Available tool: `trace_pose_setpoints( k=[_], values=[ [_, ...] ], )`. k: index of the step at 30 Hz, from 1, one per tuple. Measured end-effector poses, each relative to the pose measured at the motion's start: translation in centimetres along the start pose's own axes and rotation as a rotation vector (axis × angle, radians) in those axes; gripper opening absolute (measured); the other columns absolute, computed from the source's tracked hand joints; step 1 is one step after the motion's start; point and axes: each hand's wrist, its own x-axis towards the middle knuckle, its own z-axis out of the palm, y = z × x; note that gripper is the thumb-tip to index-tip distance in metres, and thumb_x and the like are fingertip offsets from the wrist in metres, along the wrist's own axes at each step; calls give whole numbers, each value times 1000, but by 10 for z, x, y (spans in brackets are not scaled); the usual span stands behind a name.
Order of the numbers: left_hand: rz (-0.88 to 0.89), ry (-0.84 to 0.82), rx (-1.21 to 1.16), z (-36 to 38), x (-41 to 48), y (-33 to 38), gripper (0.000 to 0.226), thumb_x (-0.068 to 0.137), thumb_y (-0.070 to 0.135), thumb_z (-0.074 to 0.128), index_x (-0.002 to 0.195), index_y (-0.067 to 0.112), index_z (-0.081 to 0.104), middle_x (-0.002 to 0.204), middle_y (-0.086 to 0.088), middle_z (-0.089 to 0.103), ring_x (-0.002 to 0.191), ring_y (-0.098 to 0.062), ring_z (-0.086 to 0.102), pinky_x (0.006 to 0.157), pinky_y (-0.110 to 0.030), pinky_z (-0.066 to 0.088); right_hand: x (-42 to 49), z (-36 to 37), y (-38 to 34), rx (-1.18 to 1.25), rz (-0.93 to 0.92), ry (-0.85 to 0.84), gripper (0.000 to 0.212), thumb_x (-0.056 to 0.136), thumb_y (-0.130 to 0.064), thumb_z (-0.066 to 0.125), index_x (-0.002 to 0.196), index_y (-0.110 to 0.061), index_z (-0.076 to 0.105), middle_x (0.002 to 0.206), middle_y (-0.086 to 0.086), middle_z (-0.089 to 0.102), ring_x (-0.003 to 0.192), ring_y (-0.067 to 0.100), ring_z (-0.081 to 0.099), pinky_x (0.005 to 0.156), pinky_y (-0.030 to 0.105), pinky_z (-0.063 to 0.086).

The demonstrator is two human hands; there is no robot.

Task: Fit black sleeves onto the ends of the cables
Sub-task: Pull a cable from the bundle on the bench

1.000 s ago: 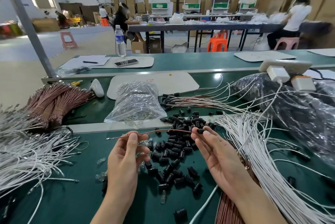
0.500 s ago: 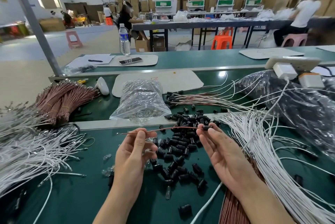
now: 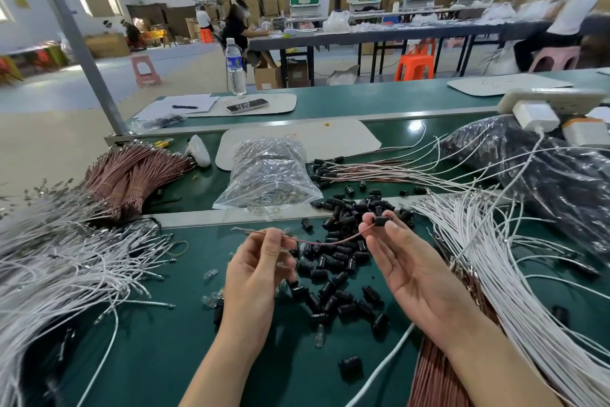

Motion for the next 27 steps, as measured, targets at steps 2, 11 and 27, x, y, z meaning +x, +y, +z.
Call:
trace_pose_setpoints(
  k=[2, 11, 27],
  values=[
    [2, -11, -10, 1, -1, 2, 19, 91, 34, 63, 83, 24, 76, 91, -7, 72, 68, -14, 60, 56, -26, 52, 0, 0, 2, -14, 4, -19, 35, 94, -5, 62, 129, -1, 60, 128, 25, 66, 113, 29, 70, 81, 27, 62],
    [-17, 47, -173, 1, -4, 13, 12, 83, 23, 69, 89, 25, 79, 102, -12, 77, 70, -15, 69, 57, -24, 57, -2, 1, 3, -38, 0, -6, 31, 92, -6, 63, 123, -5, 62, 129, 23, 67, 115, 31, 69, 78, 27, 62],
    [-133, 46, -248, 10, -4, 4, 17, 90, 24, 64, 92, 12, 77, 102, -17, 76, 73, -16, 74, 59, -21, 59, -2, 2, -1, 44, -13, -37, 26, 95, -2, 62, 120, -4, 68, 130, 26, 65, 112, 32, 70, 85, 35, 62]
  ],
)
